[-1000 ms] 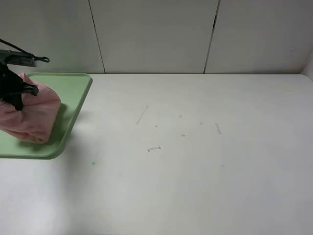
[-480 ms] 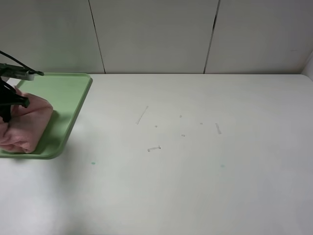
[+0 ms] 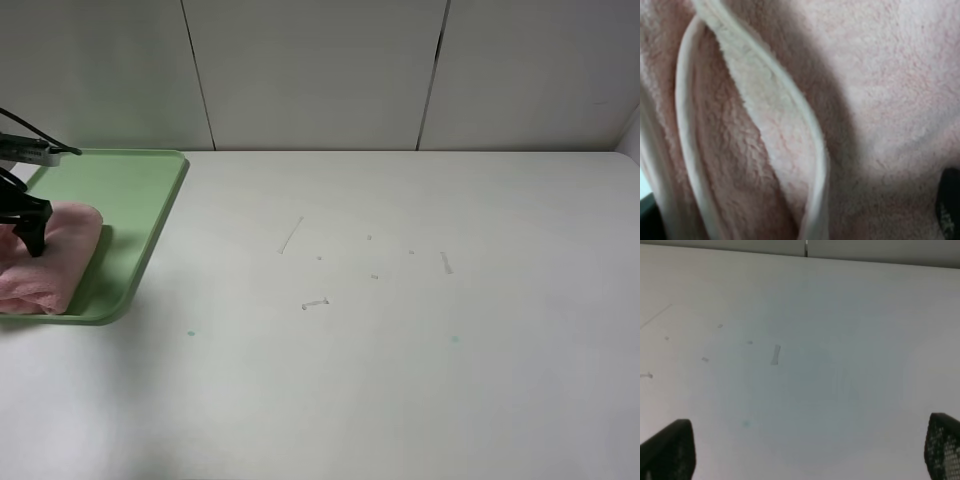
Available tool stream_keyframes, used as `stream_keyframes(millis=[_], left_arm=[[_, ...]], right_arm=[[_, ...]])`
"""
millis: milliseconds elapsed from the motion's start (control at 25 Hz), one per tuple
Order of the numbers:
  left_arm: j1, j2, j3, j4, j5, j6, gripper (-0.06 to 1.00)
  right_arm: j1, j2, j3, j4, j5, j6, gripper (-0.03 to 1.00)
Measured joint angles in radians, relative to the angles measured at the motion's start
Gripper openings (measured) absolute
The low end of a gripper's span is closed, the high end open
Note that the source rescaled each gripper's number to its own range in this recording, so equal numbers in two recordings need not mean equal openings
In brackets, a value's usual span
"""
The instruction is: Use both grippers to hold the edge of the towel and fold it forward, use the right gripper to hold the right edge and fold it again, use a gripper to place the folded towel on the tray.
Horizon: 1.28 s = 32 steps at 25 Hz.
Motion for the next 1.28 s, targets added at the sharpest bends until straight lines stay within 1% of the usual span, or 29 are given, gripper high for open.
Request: stream_keyframes(millis=[280, 520, 840, 1000, 1200, 1280], left_arm=[[0.0, -0.032, 0.0, 0.001, 0.012, -0.004, 1.0], [0.0, -0.127, -0.012, 0.0, 0.072, -0.007, 1.0], [-0.006, -0.308, -0.012, -0.077, 0.183, -0.007, 1.0], [-0.045, -0.409, -0.012, -0.09, 0.262, -0.007, 1.0], [-0.125, -0.532, -0.012, -0.095, 0.34, -0.007, 1.0], [-0.159, -0.584, -0.012, -0.114, 0.371, -0.007, 1.0]], right_arm=[[0.0, 0.0, 0.0, 0.0, 0.0, 0.0, 1.0], [0.0, 0.0, 0.0, 0.0, 0.0, 0.0, 1.0], [0.0, 0.0, 0.0, 0.0, 0.0, 0.0, 1.0], [0.0, 0.0, 0.0, 0.0, 0.0, 0.0, 1.0], [0.0, 0.0, 0.0, 0.0, 0.0, 0.0, 1.0], [0.0, 0.0, 0.0, 0.0, 0.0, 0.0, 1.0]])
